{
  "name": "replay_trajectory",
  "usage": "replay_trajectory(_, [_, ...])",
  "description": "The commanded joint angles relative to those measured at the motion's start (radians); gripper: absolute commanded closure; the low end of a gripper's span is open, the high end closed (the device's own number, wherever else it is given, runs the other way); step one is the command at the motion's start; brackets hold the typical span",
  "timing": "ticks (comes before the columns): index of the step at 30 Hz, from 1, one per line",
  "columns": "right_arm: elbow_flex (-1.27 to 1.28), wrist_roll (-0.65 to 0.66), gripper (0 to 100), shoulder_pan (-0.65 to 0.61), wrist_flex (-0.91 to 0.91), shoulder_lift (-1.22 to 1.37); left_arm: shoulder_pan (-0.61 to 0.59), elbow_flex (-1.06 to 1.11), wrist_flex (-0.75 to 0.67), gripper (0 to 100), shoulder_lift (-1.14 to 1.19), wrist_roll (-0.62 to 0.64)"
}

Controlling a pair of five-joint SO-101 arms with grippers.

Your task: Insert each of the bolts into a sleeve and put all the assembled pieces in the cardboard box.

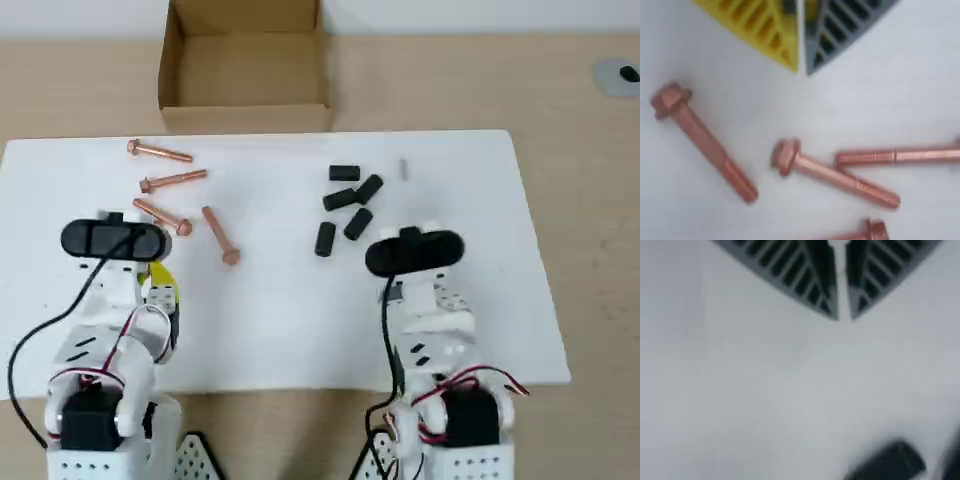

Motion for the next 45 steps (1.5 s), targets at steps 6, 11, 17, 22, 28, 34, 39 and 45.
replay_trajectory(6, [-0.444,0.002,98.9,0.019,0.017,0.498,-0.127,-0.391,0.04,99,0.556,0.089])
replay_trajectory(11, [-0.76,0.002,98.9,0.016,0.083,0.834,-0.126,-0.511,0.04,99,0.773,0.163])
replay_trajectory(17, [-1.079,0.008,98.9,0.024,0.261,1.142,-0.132,-0.586,0.038,99,0.912,0.195])
replay_trajectory(22, [-1.277,0.021,98.9,-0.008,0.359,1.362,-0.189,-0.597,-0.035,99,0.941,0.381])
replay_trajectory(28, [-1.506,0.219,98.9,-0.039,0.526,1.58,-0.287,-0.566,-0.12,99,0.943,0.684])
replay_trajectory(34, [-1.583,0.255,98.9,-0.039,0.549,1.675,-0.319,-0.446,-0.187,99,0.951,0.941])
replay_trajectory(39, [-1.558,0.255,98.9,-0.088,0.551,1.705,-0.359,-0.336,-0.358,99,0.952,1.048])
replay_trajectory(45, [-1.488,0.255,98.9,-0.119,0.551,1.753,-0.354,-0.321,-0.377,93,0.952,1.042])
